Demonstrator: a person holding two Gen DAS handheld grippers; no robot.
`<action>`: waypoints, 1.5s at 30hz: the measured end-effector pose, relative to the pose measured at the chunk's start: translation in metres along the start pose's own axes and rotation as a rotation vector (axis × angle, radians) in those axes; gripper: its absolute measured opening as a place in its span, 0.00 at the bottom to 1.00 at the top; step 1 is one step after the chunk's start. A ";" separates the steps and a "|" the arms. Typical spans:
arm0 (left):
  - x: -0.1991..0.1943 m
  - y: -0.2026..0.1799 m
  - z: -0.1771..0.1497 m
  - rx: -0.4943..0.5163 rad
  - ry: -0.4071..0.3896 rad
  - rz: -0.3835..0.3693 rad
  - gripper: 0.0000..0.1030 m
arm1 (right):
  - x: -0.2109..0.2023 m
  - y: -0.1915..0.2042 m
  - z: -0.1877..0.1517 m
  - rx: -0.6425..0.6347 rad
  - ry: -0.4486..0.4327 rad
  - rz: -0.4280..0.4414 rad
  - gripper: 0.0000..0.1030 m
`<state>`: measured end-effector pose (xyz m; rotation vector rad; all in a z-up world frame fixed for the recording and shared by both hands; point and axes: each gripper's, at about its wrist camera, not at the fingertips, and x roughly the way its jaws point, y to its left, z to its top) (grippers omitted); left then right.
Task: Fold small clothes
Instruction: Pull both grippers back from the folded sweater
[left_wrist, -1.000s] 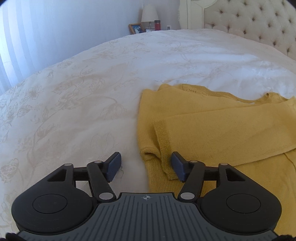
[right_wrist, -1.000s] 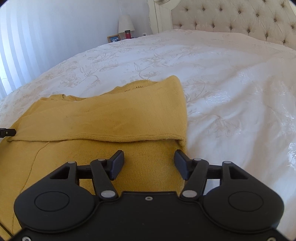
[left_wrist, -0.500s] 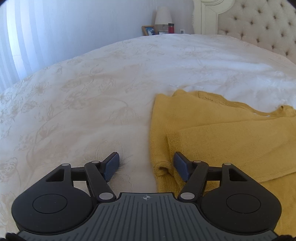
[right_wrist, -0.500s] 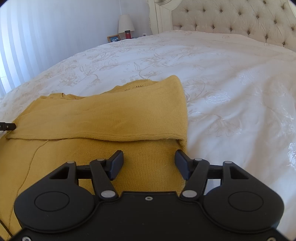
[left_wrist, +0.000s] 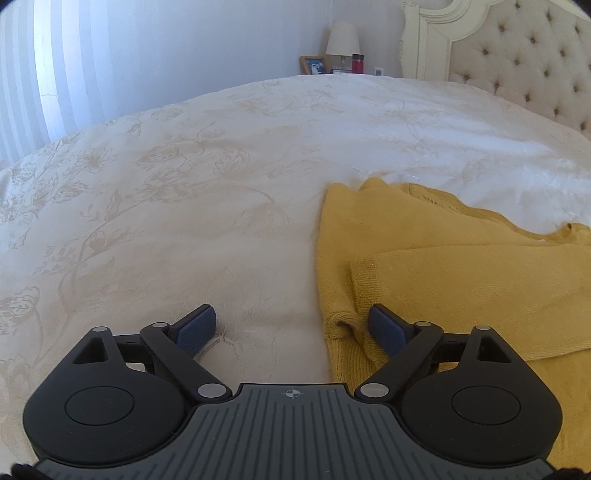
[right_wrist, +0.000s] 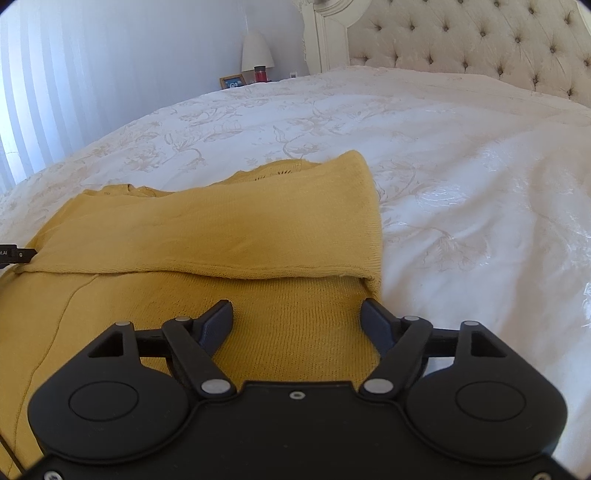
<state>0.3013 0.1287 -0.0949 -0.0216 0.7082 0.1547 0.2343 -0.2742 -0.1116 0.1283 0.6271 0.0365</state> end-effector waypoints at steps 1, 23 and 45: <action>-0.004 0.001 -0.001 0.002 0.010 -0.006 0.88 | 0.000 0.000 0.000 0.002 -0.001 0.002 0.75; -0.117 0.025 -0.104 0.050 0.170 -0.141 0.88 | -0.062 -0.009 -0.034 0.111 0.117 0.002 0.81; -0.167 0.032 -0.152 0.102 0.167 -0.214 0.89 | -0.141 -0.002 -0.079 0.338 0.464 0.104 0.90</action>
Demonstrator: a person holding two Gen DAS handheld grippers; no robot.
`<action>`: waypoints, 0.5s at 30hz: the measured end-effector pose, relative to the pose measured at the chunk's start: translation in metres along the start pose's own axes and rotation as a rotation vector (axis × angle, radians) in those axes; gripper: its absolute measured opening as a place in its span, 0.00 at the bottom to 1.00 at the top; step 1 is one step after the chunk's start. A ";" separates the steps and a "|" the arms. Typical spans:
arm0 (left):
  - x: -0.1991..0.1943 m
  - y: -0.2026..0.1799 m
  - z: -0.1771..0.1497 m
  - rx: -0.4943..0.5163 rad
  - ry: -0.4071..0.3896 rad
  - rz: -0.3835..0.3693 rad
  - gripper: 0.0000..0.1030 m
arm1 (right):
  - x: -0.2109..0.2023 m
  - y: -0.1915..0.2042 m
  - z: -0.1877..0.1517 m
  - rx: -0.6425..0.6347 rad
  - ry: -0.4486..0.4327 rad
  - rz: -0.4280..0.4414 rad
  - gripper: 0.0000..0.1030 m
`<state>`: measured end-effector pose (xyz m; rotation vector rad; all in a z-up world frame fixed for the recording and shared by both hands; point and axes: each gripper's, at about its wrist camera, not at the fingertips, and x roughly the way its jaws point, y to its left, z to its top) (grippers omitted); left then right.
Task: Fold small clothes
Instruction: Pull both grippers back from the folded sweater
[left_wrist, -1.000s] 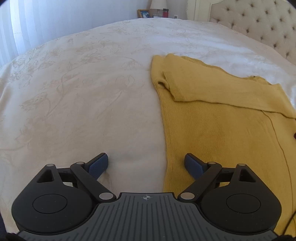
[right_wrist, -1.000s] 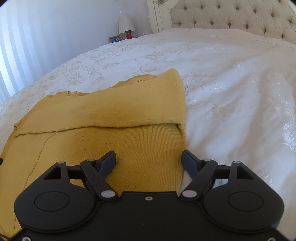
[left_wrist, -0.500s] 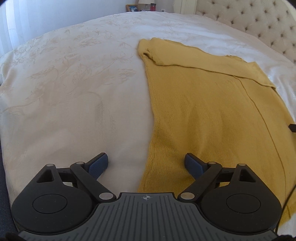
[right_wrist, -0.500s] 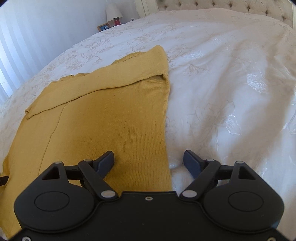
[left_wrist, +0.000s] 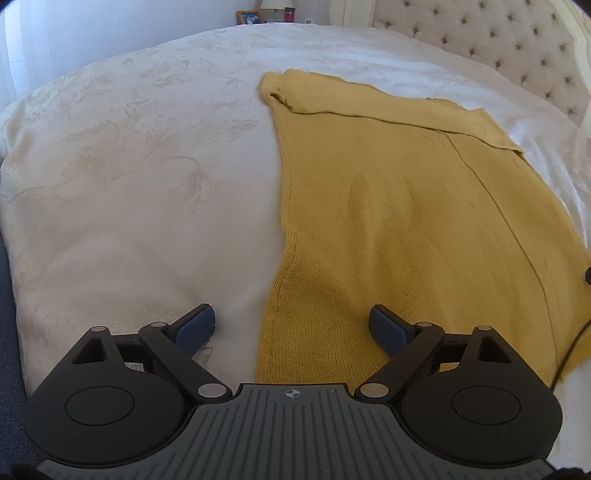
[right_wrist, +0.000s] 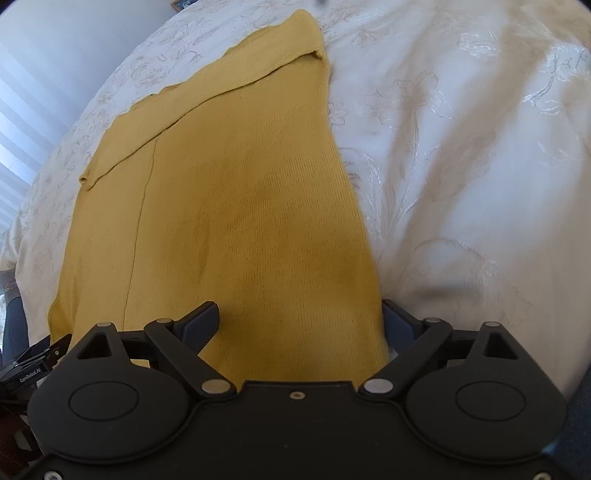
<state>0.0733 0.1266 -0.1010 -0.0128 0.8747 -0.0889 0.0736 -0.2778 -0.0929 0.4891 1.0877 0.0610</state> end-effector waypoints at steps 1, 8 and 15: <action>-0.001 -0.001 0.000 0.005 0.005 -0.002 0.89 | -0.001 -0.002 -0.002 0.014 0.018 0.009 0.90; -0.008 -0.002 -0.005 0.024 0.046 -0.054 0.88 | -0.008 -0.016 -0.011 0.105 0.085 0.096 0.91; -0.011 0.000 -0.008 0.015 0.053 -0.091 0.86 | -0.006 -0.024 -0.012 0.157 0.078 0.139 0.91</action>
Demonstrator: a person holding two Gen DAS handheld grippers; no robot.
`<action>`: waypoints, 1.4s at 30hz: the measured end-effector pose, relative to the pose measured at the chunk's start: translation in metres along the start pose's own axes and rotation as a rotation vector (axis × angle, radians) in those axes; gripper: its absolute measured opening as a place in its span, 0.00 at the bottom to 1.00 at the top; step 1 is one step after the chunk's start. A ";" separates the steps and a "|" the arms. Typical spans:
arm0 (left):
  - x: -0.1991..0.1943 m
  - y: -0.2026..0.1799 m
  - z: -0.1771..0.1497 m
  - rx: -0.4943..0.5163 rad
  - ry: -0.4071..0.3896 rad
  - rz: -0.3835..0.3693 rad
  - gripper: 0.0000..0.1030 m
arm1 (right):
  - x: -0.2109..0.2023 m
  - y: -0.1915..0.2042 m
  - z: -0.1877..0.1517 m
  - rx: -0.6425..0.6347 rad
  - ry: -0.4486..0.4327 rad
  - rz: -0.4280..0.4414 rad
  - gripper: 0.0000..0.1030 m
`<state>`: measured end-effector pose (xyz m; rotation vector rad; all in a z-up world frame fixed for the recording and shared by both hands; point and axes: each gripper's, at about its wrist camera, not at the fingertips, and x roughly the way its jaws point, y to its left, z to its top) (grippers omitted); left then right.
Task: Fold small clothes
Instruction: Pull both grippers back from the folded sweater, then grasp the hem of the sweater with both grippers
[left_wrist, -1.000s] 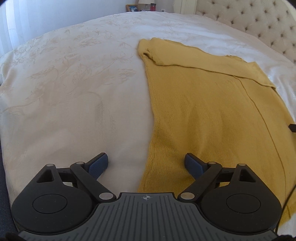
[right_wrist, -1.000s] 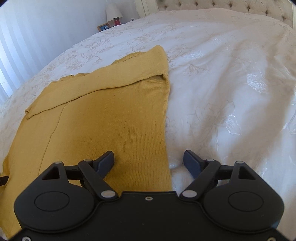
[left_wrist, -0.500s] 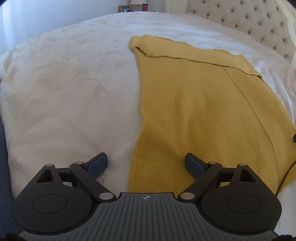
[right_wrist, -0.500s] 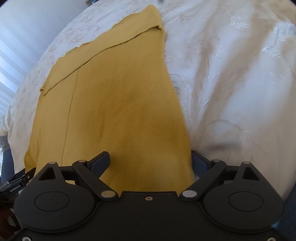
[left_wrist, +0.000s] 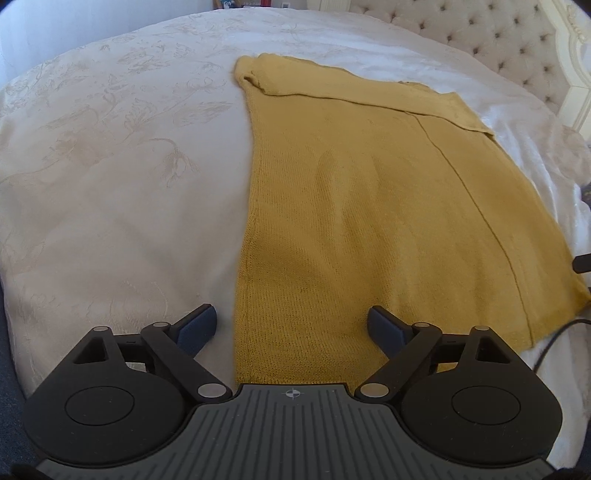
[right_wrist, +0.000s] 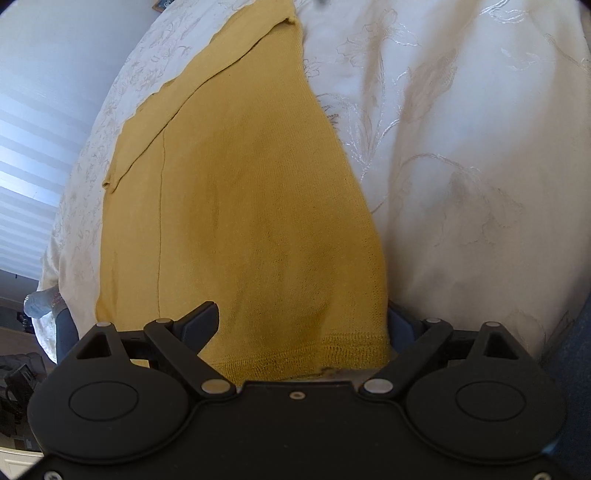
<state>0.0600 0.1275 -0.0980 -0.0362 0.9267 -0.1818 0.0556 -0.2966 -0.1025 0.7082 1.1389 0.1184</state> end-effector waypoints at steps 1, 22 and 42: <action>0.000 0.000 0.000 -0.002 -0.001 -0.001 0.83 | 0.000 0.000 0.000 0.000 -0.002 0.001 0.91; -0.015 0.005 -0.006 -0.072 0.015 -0.038 0.29 | -0.003 0.001 -0.005 -0.041 -0.023 -0.007 0.90; -0.026 0.032 -0.007 -0.303 -0.037 -0.018 0.14 | -0.010 0.013 -0.012 -0.120 -0.104 -0.087 0.18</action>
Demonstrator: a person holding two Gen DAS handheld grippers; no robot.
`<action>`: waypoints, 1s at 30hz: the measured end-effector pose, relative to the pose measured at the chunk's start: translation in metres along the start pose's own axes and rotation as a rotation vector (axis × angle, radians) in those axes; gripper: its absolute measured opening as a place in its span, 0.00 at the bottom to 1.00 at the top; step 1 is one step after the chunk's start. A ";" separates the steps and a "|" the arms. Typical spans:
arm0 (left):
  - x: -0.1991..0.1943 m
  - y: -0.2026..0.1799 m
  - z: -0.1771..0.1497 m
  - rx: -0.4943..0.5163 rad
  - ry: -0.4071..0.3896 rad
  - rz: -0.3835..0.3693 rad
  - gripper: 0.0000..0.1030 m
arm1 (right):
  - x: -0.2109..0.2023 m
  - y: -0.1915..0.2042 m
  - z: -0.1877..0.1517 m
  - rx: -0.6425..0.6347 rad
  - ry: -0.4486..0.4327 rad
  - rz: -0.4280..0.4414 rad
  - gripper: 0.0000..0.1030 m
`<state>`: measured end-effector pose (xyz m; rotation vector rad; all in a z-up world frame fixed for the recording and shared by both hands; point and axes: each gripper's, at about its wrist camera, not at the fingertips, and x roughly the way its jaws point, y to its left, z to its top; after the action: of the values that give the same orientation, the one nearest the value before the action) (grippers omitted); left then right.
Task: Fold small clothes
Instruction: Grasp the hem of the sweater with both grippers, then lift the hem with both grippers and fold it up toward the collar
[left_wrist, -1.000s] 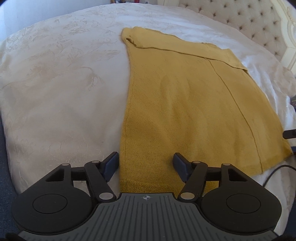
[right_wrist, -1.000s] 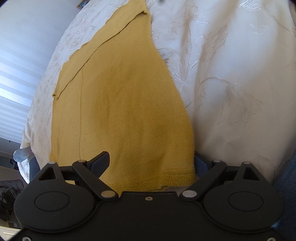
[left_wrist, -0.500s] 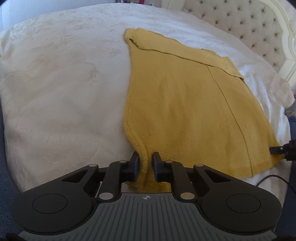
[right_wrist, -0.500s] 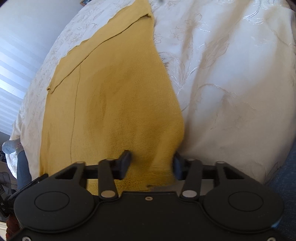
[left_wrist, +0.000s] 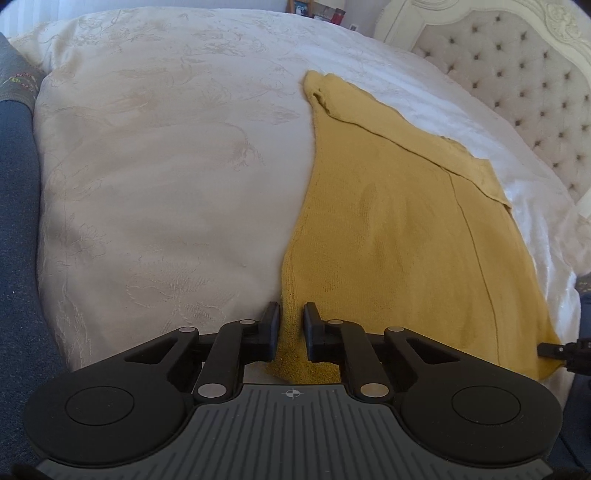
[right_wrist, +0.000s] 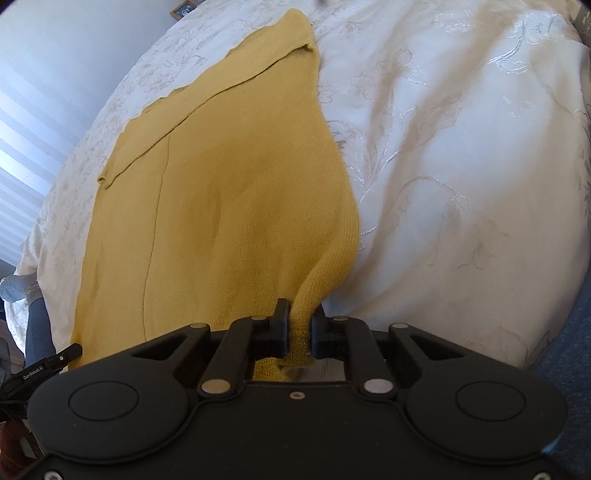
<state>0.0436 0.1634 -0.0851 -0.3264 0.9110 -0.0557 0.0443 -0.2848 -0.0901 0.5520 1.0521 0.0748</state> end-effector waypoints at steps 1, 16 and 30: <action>0.001 0.002 0.000 -0.010 0.005 0.004 0.14 | 0.000 0.000 0.000 -0.001 0.001 0.000 0.18; 0.017 -0.003 0.001 0.048 0.063 -0.045 0.33 | 0.004 -0.001 0.003 0.011 0.019 0.010 0.25; 0.009 0.006 0.001 -0.027 0.041 -0.115 0.05 | 0.002 0.001 0.001 -0.021 0.002 0.006 0.17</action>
<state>0.0492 0.1679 -0.0932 -0.4037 0.9334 -0.1562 0.0461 -0.2831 -0.0907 0.5359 1.0502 0.0915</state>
